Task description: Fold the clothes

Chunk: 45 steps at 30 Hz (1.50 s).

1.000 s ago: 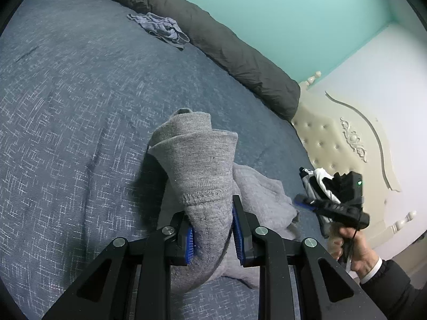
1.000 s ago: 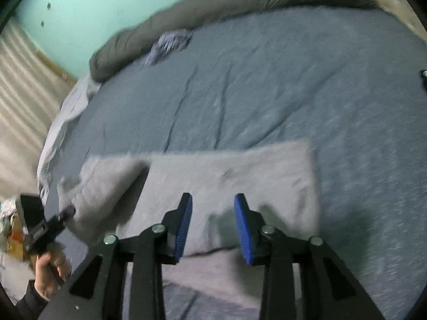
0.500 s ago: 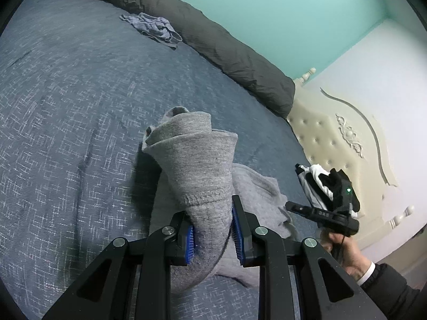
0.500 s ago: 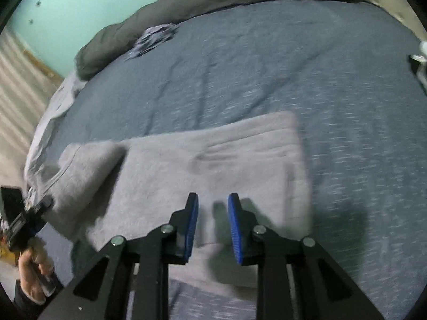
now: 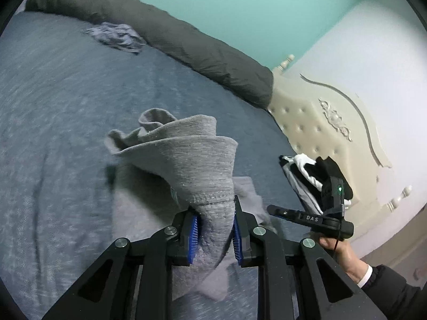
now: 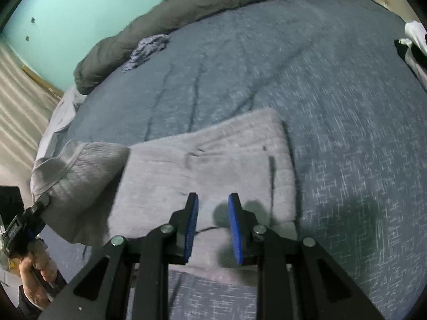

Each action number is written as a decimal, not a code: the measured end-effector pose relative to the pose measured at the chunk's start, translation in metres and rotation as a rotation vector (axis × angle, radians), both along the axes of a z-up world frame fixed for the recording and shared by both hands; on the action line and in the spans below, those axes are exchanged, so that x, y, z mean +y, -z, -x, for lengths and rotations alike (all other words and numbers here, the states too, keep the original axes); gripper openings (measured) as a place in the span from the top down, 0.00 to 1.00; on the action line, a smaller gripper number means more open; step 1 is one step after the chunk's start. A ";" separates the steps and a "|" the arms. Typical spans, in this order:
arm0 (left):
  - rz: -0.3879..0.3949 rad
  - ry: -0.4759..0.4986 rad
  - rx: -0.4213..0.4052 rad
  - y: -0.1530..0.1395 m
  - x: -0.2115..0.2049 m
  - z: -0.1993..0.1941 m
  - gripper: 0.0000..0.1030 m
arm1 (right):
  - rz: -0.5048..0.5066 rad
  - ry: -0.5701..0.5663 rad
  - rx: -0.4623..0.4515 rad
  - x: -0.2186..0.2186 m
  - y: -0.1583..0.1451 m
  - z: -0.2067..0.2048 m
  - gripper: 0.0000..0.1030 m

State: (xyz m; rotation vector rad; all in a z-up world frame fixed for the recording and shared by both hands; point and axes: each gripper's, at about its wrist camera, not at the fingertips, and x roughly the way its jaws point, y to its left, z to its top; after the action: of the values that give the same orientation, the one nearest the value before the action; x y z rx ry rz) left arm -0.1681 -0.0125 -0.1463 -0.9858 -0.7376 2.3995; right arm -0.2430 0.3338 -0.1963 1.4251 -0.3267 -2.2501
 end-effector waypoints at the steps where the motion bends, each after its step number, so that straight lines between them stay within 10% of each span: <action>1: 0.001 0.011 0.002 -0.002 0.008 0.003 0.78 | 0.016 0.005 -0.007 0.002 -0.002 0.001 0.78; 13: 0.199 0.306 -0.129 0.050 0.143 0.032 0.72 | 0.194 0.037 -0.085 0.037 -0.015 -0.008 0.73; 31: 0.127 0.121 -0.064 0.005 0.015 -0.004 0.55 | 0.392 -0.085 -0.110 -0.014 -0.037 -0.009 0.45; 45: 0.052 -0.001 -0.115 0.038 -0.060 -0.019 0.55 | 0.158 -0.146 -0.123 -0.066 -0.025 -0.012 0.44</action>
State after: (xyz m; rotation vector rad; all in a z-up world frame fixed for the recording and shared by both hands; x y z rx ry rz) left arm -0.1493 -0.0723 -0.1838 -1.1530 -0.7193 2.3895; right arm -0.2310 0.2673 -0.1715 1.4573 -0.4171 -1.9804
